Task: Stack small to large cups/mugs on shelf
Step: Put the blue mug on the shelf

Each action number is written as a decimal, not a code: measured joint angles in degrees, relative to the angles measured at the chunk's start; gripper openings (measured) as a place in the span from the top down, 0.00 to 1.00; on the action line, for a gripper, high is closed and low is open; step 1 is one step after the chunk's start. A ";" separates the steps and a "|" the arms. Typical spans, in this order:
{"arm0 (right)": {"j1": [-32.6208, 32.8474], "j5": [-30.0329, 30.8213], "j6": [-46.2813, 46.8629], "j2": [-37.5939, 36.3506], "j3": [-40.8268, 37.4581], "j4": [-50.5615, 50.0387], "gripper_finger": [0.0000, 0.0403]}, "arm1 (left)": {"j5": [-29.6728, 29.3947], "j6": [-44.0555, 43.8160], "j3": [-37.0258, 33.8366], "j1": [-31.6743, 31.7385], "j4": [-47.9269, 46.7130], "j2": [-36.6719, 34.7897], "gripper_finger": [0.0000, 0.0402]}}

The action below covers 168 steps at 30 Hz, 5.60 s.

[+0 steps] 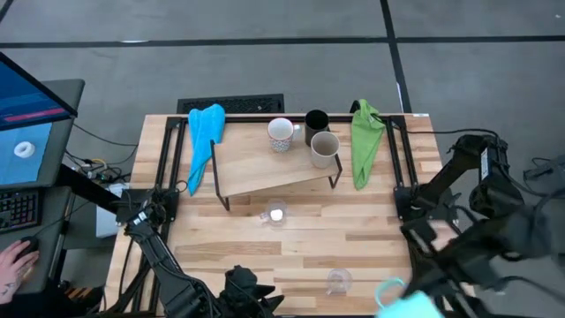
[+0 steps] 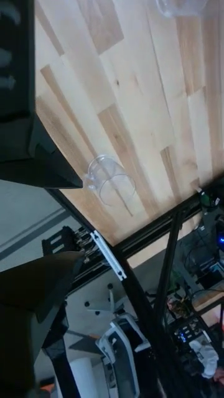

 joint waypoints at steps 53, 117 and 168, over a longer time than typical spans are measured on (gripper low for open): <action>-4.55 5.83 -13.81 20.60 0.00 -42.50 0.97 | 65.21 79.78 -0.06 35.32 18.40 -4.88 0.58; -8.28 7.02 -26.78 20.49 0.28 -28.40 0.78 | 87.58 86.29 -0.07 38.00 29.90 5.90 0.91; 13.94 32.43 47.31 20.51 23.39 -59.53 0.37 | -23.46 9.20 -0.14 17.68 -21.21 -1.98 0.99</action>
